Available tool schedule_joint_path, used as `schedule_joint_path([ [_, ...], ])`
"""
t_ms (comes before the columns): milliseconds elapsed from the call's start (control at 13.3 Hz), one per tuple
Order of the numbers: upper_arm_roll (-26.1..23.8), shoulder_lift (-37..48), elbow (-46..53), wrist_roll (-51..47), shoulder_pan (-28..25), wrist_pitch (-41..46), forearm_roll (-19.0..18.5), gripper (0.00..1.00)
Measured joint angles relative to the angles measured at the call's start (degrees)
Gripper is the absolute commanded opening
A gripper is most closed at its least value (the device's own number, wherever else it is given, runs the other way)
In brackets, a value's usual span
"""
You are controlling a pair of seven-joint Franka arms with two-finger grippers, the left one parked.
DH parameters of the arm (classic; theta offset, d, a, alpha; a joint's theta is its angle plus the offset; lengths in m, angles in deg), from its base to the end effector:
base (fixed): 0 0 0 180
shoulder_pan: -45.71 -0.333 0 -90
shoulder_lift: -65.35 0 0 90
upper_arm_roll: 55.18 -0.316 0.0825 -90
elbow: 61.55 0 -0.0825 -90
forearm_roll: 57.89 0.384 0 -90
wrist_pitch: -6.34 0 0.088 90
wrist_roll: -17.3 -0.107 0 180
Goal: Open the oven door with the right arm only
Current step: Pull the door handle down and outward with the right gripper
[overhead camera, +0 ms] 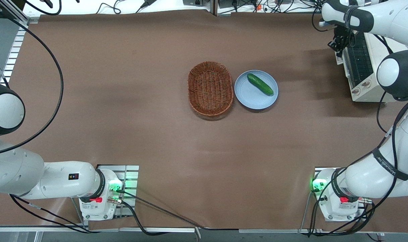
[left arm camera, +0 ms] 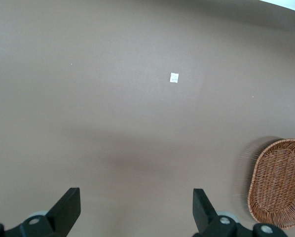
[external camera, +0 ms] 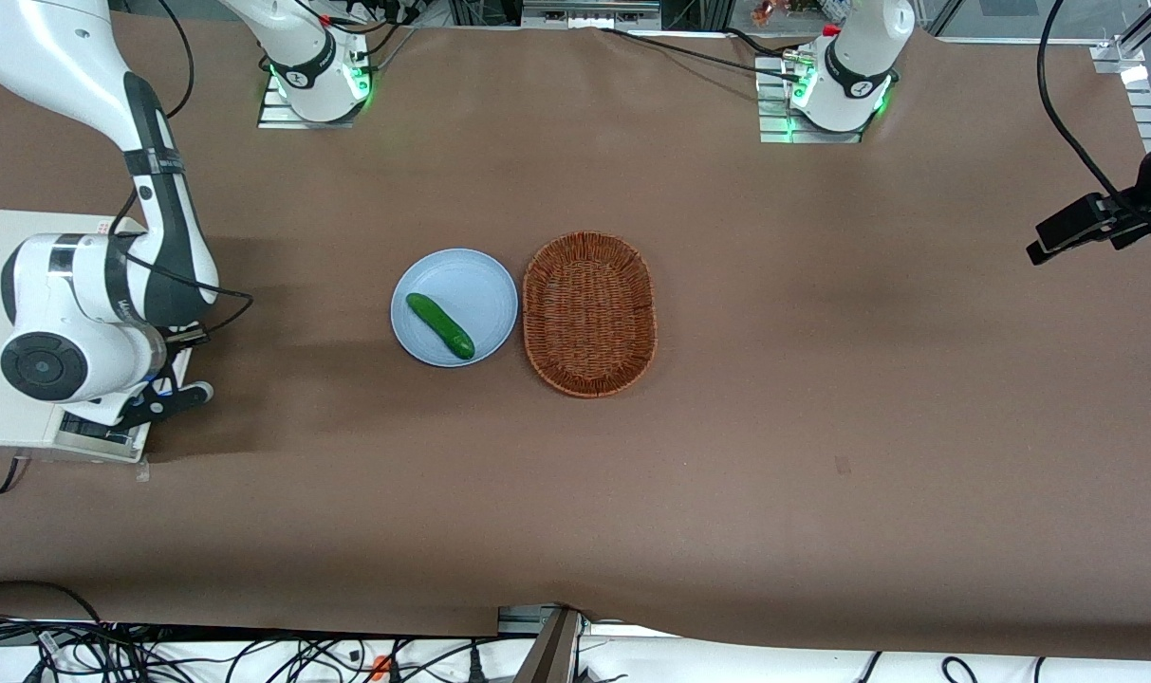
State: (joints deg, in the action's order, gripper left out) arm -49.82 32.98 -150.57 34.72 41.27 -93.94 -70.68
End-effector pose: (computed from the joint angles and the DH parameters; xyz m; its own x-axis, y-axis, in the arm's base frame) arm 0.6544 -0.0226 0.2989 0.8547 0.3078 -0.4181 0.3870 -0.9145 0.1180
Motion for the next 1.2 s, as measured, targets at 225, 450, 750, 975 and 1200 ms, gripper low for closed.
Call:
schedule_joint_path([
  [225,-0.59,-1.67,-0.01,-0.89,-0.23,-1.56,1.44,0.00],
  [450,-0.87,-3.75,-0.07,-1.25,-0.22,-3.86,3.82,0.00],
  [750,-1.18,-7.07,-0.13,-1.86,-0.19,-7.28,6.09,0.00],
  [975,-1.18,-9.14,-0.13,-2.14,0.12,-9.48,7.61,0.00],
  [1200,-0.91,-10.08,-0.02,-3.12,0.71,-10.42,10.20,0.00],
])
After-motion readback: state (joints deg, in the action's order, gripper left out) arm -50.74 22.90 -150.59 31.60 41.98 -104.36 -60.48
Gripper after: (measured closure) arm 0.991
